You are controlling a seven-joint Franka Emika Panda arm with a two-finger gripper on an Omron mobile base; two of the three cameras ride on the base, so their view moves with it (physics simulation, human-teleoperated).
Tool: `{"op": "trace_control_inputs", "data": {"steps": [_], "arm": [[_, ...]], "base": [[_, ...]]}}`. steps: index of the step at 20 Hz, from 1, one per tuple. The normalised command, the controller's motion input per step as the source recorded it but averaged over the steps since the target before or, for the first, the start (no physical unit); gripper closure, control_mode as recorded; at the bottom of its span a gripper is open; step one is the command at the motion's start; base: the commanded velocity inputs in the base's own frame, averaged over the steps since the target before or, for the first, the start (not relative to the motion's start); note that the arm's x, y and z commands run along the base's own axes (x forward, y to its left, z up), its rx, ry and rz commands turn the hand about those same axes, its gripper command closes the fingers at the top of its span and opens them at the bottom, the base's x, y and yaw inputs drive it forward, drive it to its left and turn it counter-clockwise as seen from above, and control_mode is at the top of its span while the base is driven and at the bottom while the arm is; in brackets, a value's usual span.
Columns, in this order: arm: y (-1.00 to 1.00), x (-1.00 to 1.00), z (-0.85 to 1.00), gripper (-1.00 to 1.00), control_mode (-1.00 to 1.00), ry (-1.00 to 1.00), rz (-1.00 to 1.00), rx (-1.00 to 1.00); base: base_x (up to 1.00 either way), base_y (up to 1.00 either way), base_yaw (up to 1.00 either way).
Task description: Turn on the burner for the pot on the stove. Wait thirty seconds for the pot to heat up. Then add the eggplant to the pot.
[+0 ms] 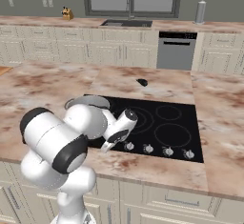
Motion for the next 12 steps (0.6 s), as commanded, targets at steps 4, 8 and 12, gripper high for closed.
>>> {"op": "trace_control_inputs", "data": {"steps": [4, 8, 12], "arm": [[0.0, -0.09, 0.89, -1.0, -1.0, -0.2, 0.0, 0.0], [0.01, 0.0, 1.0, -1.0, -1.0, -0.18, 0.0, 0.0], [0.07, 0.01, 1.0, -1.0, -1.0, -0.04, 0.0, -0.03]], "base": [[0.0, 0.0, 0.0], [0.0, 0.0, 0.0], [0.0, 0.0, 0.0]]}}
